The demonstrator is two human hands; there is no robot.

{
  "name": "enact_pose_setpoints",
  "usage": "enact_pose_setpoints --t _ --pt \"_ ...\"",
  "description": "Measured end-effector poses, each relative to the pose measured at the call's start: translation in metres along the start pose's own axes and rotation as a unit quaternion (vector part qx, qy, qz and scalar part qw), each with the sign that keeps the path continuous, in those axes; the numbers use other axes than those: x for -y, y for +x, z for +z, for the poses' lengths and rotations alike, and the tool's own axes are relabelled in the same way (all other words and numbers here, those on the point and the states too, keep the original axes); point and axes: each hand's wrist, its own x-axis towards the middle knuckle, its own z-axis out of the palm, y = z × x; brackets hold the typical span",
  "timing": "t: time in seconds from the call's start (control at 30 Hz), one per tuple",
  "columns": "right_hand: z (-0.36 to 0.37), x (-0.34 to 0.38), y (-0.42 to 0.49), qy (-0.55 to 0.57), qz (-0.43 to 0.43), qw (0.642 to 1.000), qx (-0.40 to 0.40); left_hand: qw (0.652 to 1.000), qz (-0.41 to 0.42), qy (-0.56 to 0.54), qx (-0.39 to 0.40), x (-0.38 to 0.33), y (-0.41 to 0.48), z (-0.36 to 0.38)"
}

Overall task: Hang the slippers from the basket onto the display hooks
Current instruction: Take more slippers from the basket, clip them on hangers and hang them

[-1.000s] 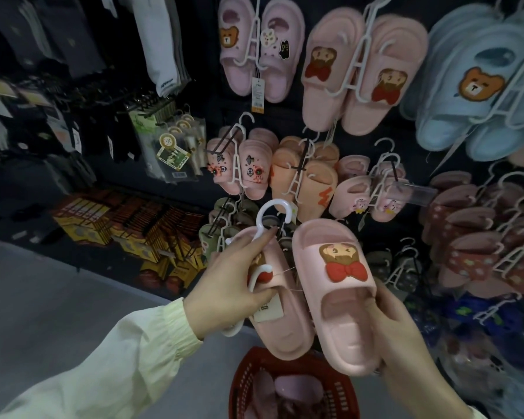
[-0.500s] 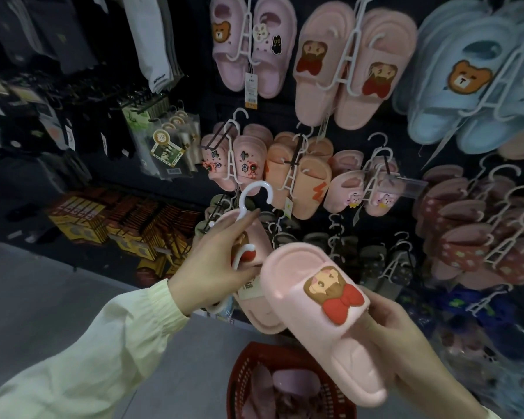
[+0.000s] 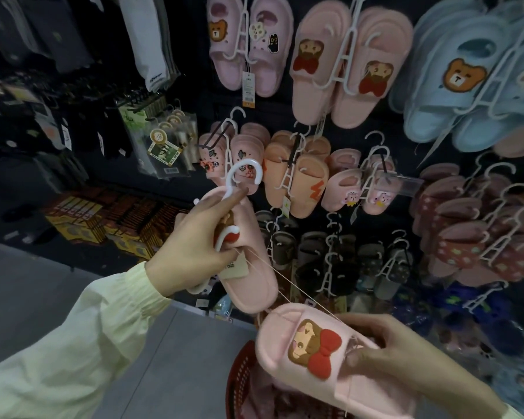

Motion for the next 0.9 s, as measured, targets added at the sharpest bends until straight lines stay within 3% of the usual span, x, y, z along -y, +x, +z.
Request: enact_pose_setpoints --t 0.2,0.37,0.57,0.77,0.9 --pt "-0.013 -0.012 0.006 -0.042 -0.004 0.994 -0.097 1.0 -0.003 0.019 0.011 0.004 -0.006 -0.003" --pt "-0.015 -0.015 0.018 -0.008 -0.026 0.975 -0.219 0.998 0.0 0.052 0.039 0.007 -0.011 0.0" --pt "0.003 -0.002 0.025 0.151 -0.107 0.933 -0.309 0.996 -0.003 0.061 0.064 0.006 -0.016 0.008" --pt "0.03 0.008 0.033 0.244 -0.185 0.894 -0.326 0.995 0.008 0.037 0.091 0.002 -0.023 0.019" --pt "0.045 0.01 0.039 0.251 -0.209 0.889 -0.32 0.994 0.025 0.015 0.107 -0.004 -0.027 0.027"
